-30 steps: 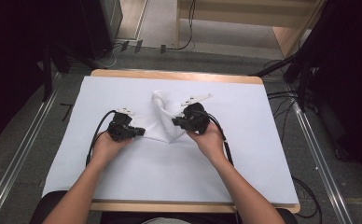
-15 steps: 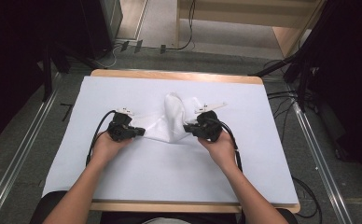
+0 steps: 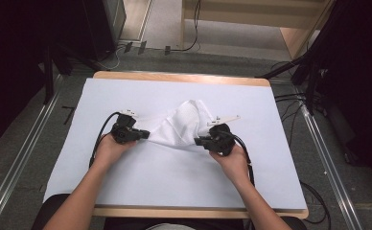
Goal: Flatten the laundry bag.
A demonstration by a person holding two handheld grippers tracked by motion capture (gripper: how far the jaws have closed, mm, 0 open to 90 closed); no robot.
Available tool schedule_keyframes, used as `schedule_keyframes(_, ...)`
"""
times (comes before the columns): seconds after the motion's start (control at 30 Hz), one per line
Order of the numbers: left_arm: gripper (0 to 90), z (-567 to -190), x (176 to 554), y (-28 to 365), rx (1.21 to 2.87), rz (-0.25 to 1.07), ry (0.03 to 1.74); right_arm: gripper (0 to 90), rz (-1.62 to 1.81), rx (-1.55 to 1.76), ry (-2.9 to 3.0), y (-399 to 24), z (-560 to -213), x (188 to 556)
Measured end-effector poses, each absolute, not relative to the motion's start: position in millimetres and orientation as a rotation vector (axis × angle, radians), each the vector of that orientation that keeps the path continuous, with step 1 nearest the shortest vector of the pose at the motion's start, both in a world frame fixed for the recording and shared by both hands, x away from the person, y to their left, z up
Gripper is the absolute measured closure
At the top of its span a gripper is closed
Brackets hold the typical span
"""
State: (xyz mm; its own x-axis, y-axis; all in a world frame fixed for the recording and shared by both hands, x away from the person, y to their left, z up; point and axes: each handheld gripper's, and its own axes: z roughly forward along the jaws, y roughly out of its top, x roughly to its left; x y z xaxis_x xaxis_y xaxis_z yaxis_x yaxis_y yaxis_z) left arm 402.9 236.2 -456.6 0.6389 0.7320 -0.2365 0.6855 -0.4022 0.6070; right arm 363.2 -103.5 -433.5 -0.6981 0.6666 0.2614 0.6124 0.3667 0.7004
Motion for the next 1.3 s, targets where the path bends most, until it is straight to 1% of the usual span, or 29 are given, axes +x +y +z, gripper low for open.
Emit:
schedule_keyframes(0.07,86.7,-456.5,404.0,235.8,2.171,0.082,1.101,84.7,1.262,1.195,2.540,-104.8,-433.0,361.9)
schedule_keyframes(0.1,85.1,-456.6,404.5,235.9,2.166,0.072,1.102,80.8,1.273,1.190,2.529,-107.5,-429.9,359.5)
schedule_keyframes(0.17,84.2,-457.1,405.7,236.2,2.152,0.051,1.108,79.3,1.282,1.189,2.523,-109.0,-427.4,358.4)
schedule_keyframes(0.2,83.4,-457.4,406.9,237.4,2.142,0.029,1.114,75.3,1.295,1.175,2.508,-112.4,-421.1,356.4)
schedule_keyframes(0.27,81.4,-457.3,407.6,238.1,2.138,0.017,1.117,71.7,1.311,1.166,2.497,-116.4,-414.8,355.3)
schedule_keyframes(0.3,81.4,-457.2,408.1,238.2,2.132,0.005,1.121,71.7,1.311,1.166,2.497,-116.4,-414.8,355.3)
schedule_keyframes(0.4,76.5,-455.1,407.5,238.1,2.122,0.006,1.124,65.8,1.327,1.162,2.472,-122.1,-407.5,355.2)
schedule_keyframes(0.43,72.3,-453.9,406.9,238.4,2.121,0.013,1.121,63.1,1.332,1.158,2.460,-125.7,-404.8,357.4)
schedule_keyframes(0.47,72.3,-452.7,406.1,238.6,2.118,0.025,1.123,63.1,1.332,1.158,2.460,-125.7,-404.8,357.4)
schedule_keyframes(0.53,67.0,-449.9,404.8,240.6,2.115,0.033,1.129,63.0,1.342,1.153,2.445,-128.0,-404.0,360.4)
schedule_keyframes(0.57,67.0,-448.3,404.1,241.9,2.106,0.032,1.138,62.9,1.337,1.155,2.444,-128.5,-404.0,362.3)
schedule_keyframes(0.6,64.6,-445.3,402.3,245.0,2.092,0.024,1.141,61.5,1.338,1.164,2.440,-128.1,-403.1,366.5)
schedule_keyframes(0.7,62.5,-443.0,398.9,247.0,2.079,0.028,1.140,59.8,1.338,1.162,2.438,-126.4,-401.1,371.7)
schedule_keyframes(0.8,59.2,-439.9,393.9,249.8,2.085,0.048,1.137,55.4,1.317,1.157,2.441,-119.0,-397.6,385.8)
schedule_keyframes(0.9,55.6,-435.5,387.4,253.1,2.075,0.067,1.132,48.4,1.307,1.169,2.442,-113.8,-398.4,399.3)
schedule_keyframes(0.93,54.1,-435.5,387.4,253.1,2.075,0.067,1.132,48.4,1.307,1.169,2.442,-113.8,-398.4,399.3)
schedule_keyframes(0.97,53.2,-434.9,386.0,253.7,2.069,0.070,1.134,43.7,1.282,1.187,2.449,-111.1,-400.7,408.6)
schedule_keyframes(1.0,53.2,-434.4,384.9,254.6,2.077,0.082,1.134,43.7,1.282,1.187,2.449,-111.1,-400.7,408.6)
schedule_keyframes(1.03,52.4,-434.6,382.6,255.5,2.094,0.120,1.139,39.9,1.270,1.211,2.454,-108.5,-403.9,417.6)
schedule_keyframes(1.1,52.6,-435.0,382.0,256.4,2.093,0.124,1.140,39.4,1.266,1.218,2.457,-107.3,-405.2,421.7)
schedule_keyframes(1.17,52.5,-435.0,380.6,259.6,2.077,0.127,1.151,36.3,1.246,1.225,2.456,-102.0,-408.1,432.1)
schedule_keyframes(1.2,52.5,-435.0,380.6,259.6,2.077,0.127,1.151,36.3,1.246,1.225,2.456,-102.0,-408.1,432.1)
schedule_keyframes(1.27,52.5,-434.8,379.8,261.8,2.081,0.129,1.152,32.0,1.229,1.229,2.464,-95.7,-411.5,441.9)
schedule_keyframes(1.3,52.5,-435.0,379.3,262.4,2.075,0.128,1.158,31.2,1.223,1.231,2.464,-93.7,-413.5,445.4)
